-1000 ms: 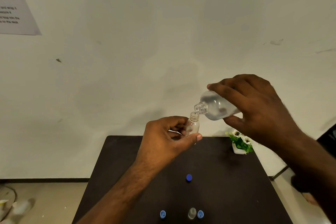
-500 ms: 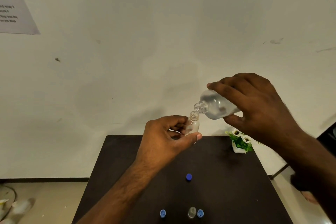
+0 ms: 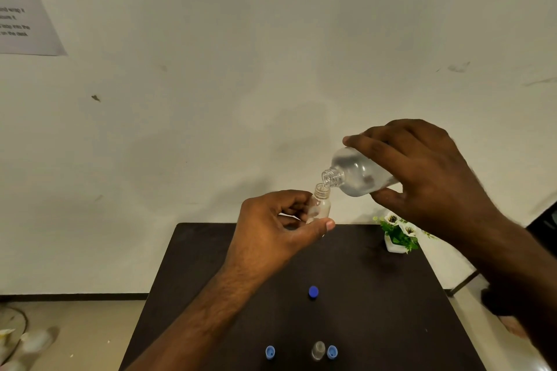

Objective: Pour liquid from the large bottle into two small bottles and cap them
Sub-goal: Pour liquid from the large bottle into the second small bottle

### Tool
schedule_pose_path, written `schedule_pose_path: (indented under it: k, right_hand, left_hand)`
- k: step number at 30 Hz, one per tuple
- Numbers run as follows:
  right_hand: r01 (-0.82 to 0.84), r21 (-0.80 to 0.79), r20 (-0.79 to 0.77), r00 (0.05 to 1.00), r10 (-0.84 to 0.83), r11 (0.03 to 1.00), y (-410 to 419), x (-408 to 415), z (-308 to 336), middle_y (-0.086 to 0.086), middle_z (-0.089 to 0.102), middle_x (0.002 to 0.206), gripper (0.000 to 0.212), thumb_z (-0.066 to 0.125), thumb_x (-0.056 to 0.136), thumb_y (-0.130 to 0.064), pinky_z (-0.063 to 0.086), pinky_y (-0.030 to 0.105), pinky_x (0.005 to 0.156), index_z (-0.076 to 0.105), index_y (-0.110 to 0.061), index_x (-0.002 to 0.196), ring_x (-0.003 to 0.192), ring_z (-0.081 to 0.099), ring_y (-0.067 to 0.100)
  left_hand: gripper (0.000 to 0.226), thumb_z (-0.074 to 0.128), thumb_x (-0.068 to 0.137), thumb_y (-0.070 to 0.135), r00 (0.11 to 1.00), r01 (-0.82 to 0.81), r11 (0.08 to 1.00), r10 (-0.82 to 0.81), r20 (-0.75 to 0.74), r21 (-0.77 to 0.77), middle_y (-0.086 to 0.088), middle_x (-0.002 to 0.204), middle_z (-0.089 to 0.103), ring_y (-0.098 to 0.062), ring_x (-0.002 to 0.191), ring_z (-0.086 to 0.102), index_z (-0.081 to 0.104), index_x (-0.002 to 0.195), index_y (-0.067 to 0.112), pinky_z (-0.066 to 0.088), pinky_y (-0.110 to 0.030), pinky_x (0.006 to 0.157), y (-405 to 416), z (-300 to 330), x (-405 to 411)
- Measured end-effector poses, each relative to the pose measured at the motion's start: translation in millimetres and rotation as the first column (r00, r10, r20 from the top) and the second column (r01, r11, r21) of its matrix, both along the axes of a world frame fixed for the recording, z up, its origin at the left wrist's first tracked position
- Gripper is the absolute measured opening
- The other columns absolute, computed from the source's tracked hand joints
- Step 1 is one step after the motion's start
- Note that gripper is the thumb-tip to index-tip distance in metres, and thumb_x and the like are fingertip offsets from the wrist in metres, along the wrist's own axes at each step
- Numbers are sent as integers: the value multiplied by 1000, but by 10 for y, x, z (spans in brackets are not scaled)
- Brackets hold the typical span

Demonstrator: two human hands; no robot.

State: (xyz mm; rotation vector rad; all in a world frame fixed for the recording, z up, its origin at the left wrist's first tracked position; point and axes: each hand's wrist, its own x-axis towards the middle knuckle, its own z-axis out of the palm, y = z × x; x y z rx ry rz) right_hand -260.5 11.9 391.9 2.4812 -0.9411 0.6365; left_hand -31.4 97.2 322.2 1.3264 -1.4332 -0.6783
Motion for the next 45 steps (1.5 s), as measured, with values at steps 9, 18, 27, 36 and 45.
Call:
schedule_pose_path:
  k: [9,18,27,36,45]
  right_hand:
    - [5,2,-7,1000,-5,1000,8,0,-9,-1,62,129,66,65,79,-30,40,48,100,53,-28,144,120,55,31]
    - [10,-2,-15,1000,-10,1000,-3,-7,-8,0,61,132,67,65,80,-32,38,48,101,51,-28,145,122,53,31]
    - [-6,-16,-22,1000,5,1000,-7,6,-3,0,62,130,65,67,79,-29,41,49,100,53,-26,143,120,55,33]
    - [-6,-16,-17,1000,5,1000,-1,5,3,0,62,130,65,66,79,-30,40,49,100,53,-27,143,120,55,32]
    - [-3,-18,-20,1000,2,1000,-2,8,-9,1,62,132,66,66,79,-32,39,49,100,52,-26,144,121,55,32]
  left_hand:
    - [41,88,74,35,1000,-8,1000,8,1,-2,11,99,79,-4,89,75,78,112,20,64,-25,79,11,-1,-3]
    - [41,89,73,34,1000,-8,1000,8,-6,-6,12,97,78,-4,87,75,79,110,20,63,-23,77,6,3,1]
    - [42,89,73,36,1000,-14,1000,14,-6,-9,11,99,79,-4,89,75,79,111,19,63,-23,77,11,1,12]
    - [39,89,74,33,1000,-5,1000,5,-2,-11,11,96,79,-4,87,75,79,109,20,62,-20,74,9,11,15]
    - [40,89,73,35,1000,-8,1000,8,-1,-7,11,97,79,-5,87,75,79,109,20,64,-26,76,2,-1,20]
